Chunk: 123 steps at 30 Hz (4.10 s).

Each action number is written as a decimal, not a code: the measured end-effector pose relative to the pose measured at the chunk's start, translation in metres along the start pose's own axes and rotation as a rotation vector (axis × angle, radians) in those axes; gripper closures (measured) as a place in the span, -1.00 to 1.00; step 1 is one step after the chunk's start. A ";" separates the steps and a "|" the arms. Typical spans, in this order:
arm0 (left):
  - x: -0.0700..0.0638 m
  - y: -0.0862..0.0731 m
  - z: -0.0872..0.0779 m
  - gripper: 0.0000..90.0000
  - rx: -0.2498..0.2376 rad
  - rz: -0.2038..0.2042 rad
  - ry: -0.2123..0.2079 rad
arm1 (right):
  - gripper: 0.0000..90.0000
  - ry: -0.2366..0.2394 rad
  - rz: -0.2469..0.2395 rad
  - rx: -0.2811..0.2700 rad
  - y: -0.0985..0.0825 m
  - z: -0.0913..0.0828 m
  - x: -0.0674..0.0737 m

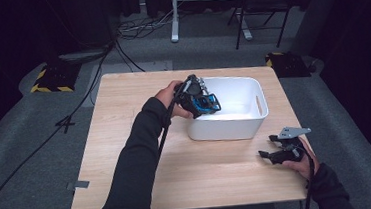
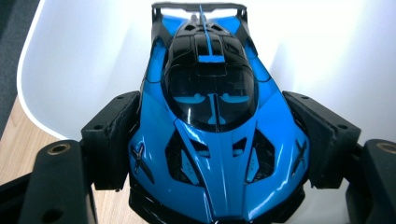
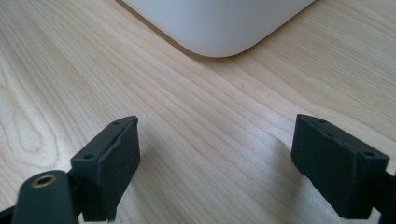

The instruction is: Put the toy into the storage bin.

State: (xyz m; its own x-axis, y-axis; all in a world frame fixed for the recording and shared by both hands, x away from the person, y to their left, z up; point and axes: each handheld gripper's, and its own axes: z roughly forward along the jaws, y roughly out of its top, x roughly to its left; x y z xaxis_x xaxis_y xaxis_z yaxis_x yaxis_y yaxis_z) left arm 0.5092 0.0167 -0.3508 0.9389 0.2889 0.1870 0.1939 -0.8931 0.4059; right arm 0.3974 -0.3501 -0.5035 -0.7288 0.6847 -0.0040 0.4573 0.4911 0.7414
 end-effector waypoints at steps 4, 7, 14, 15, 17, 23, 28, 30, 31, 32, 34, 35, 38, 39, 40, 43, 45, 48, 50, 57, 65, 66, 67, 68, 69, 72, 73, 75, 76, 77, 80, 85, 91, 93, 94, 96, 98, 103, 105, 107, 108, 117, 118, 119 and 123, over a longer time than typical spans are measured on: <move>0.001 0.003 0.003 -0.46 0.032 0.015 -0.011 | -0.65 0.000 0.000 0.000 0.000 0.000 0.000; 0.002 0.005 0.005 -0.46 0.052 0.028 -0.013 | -0.65 0.000 0.000 0.000 0.000 0.000 0.000; 0.000 0.010 0.011 -0.46 0.096 0.074 -0.014 | -0.65 0.000 0.000 0.000 0.000 0.000 0.000; 0.000 0.011 0.011 -0.46 0.098 0.073 -0.018 | -0.65 0.000 0.000 0.000 0.000 0.000 0.000; 0.000 0.011 0.010 -0.46 0.104 0.056 -0.014 | -0.65 0.000 0.000 0.000 0.000 0.000 0.000; 0.000 0.012 0.010 -0.46 0.140 0.083 -0.030 | -0.65 0.000 -0.001 -0.001 0.000 0.000 0.000; -0.001 0.013 0.010 -0.46 0.156 0.080 -0.027 | -0.65 0.001 -0.001 -0.001 0.000 0.000 0.000; -0.002 0.014 0.010 -0.46 0.161 0.077 -0.018 | -0.65 0.001 -0.001 -0.001 0.000 0.000 0.000; -0.003 0.013 0.010 -0.46 0.160 0.060 -0.006 | -0.65 0.000 -0.001 -0.001 0.000 0.000 0.000; -0.003 0.014 0.010 -0.46 0.162 0.072 -0.012 | -0.65 0.001 -0.001 -0.001 0.000 0.000 0.000; -0.002 0.013 0.009 -0.46 0.167 0.077 -0.023 | -0.65 0.001 -0.001 -0.001 0.000 0.000 0.000; -0.002 0.013 0.009 -0.46 0.168 0.076 -0.026 | -0.65 0.001 -0.001 -0.001 0.000 0.000 0.000; -0.002 0.012 0.008 -0.46 0.175 0.091 -0.038 | -0.65 0.000 -0.001 -0.001 0.000 0.000 0.000; -0.003 0.011 0.008 -0.46 0.174 0.084 -0.034 | -0.65 0.001 -0.001 -0.001 0.000 0.000 0.000; -0.003 0.011 0.008 -0.46 0.174 0.081 -0.031 | -0.65 0.000 -0.001 -0.001 0.000 0.000 0.000; -0.003 0.012 0.009 -0.46 0.182 0.081 -0.040 | -0.65 0.001 -0.002 -0.001 0.000 0.000 0.000; -0.003 0.012 0.009 -0.46 0.184 0.083 -0.033 | -0.65 0.001 -0.001 -0.001 0.000 0.000 0.000; -0.003 0.013 0.008 -0.46 0.196 0.101 -0.046 | -0.65 0.000 -0.002 -0.001 0.000 0.000 0.000; -0.005 0.013 0.007 -0.46 0.194 0.104 -0.041 | -0.65 0.001 -0.001 -0.001 0.000 0.000 0.000; -0.001 0.011 0.001 -0.46 0.201 0.089 -0.043 | -0.65 0.001 -0.001 -0.001 0.000 0.000 0.000; -0.009 0.009 0.000 -0.46 0.219 0.001 -0.077 | -0.65 0.001 -0.001 -0.001 0.000 0.000 0.000; -0.009 0.009 0.000 -0.46 0.224 0.001 -0.081 | -0.65 0.000 -0.001 -0.001 0.000 0.000 0.000; -0.009 0.009 0.000 -0.46 0.236 0.003 -0.088 | -0.65 0.001 -0.001 -0.001 0.000 0.000 0.000; -0.009 0.010 0.000 -0.46 0.250 0.016 -0.090 | -0.65 0.001 -0.001 -0.001 0.000 0.000 0.000; -0.009 0.010 0.000 -0.46 0.261 0.017 -0.095 | -0.65 0.001 -0.002 -0.001 0.000 0.000 0.000; -0.009 0.010 0.001 -0.47 0.266 0.010 -0.112 | -0.65 0.002 -0.005 0.000 0.000 0.000 0.000; -0.009 0.009 0.003 -0.47 0.256 0.005 -0.109 | -0.65 0.001 -0.004 0.000 0.000 0.000 0.000; -0.008 0.008 0.003 -0.47 0.251 -0.003 -0.130 | -0.65 0.002 -0.002 0.000 0.000 0.000 0.000; -0.008 0.007 0.002 -0.47 0.244 0.004 -0.127 | -0.65 0.001 -0.001 -0.002 0.000 0.000 0.000; -0.007 0.006 0.003 -0.48 0.233 0.007 -0.126 | -0.65 0.001 -0.001 -0.002 0.000 0.000 0.000; -0.007 0.005 0.001 -0.48 0.230 -0.002 -0.139 | -0.65 0.001 -0.001 -0.002 0.000 0.000 0.000; -0.003 0.004 -0.002 -0.45 0.190 0.067 -0.140 | -0.65 0.003 -0.003 0.001 0.000 0.000 0.000; -0.003 -0.001 -0.010 -0.37 0.148 0.068 -0.134 | -0.65 0.003 -0.003 0.002 0.000 0.000 0.000; -0.002 -0.002 -0.012 -0.38 0.123 0.064 -0.118 | -0.65 0.003 -0.003 0.001 0.000 0.000 0.000; -0.001 -0.003 -0.012 -0.38 0.110 0.070 -0.117 | -0.65 0.003 -0.003 0.001 0.000 0.000 0.000; -0.001 -0.005 -0.013 -0.38 0.089 0.063 -0.111 | -0.65 0.002 -0.003 0.000 0.000 0.000 0.000; -0.002 -0.007 -0.012 -0.38 0.063 0.059 -0.102 | -0.65 0.002 0.000 -0.001 0.000 0.000 0.000; -0.002 -0.011 -0.011 -0.38 0.042 0.038 -0.113 | -0.65 0.001 -0.002 -0.002 0.000 0.000 0.000; -0.002 -0.011 -0.012 -0.38 0.032 0.031 -0.124 | -0.65 0.002 -0.001 -0.001 0.000 0.000 0.000; -0.003 -0.011 -0.011 -0.38 0.032 0.031 -0.108 | -0.65 0.002 -0.001 -0.002 0.000 0.000 0.000; -0.003 -0.011 -0.011 -0.38 0.026 0.027 -0.102 | -0.65 0.003 -0.002 0.000 0.000 0.000 0.000; -0.006 -0.012 -0.014 -0.39 -0.025 0.021 -0.070 | -0.65 0.002 -0.002 -0.001 0.000 0.000 0.000; -0.007 -0.013 -0.014 -0.39 -0.039 0.016 -0.062 | -0.65 0.002 -0.002 -0.001 0.000 0.000 0.000; -0.008 -0.013 -0.016 -0.40 -0.046 0.013 -0.061 | -0.65 0.002 -0.002 -0.001 0.000 0.000 0.000; -0.009 -0.014 -0.018 -0.42 -0.109 0.022 -0.035 | -0.65 0.002 -0.002 -0.002 0.000 0.000 0.000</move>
State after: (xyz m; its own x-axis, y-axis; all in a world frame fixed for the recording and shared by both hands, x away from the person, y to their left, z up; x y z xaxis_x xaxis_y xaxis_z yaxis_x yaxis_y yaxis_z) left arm 0.4928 0.0324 -0.3417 0.9524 0.2559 0.1657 0.1435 -0.8558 0.4970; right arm 0.3970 -0.3502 -0.5035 -0.7306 0.6828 -0.0043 0.4550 0.4916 0.7425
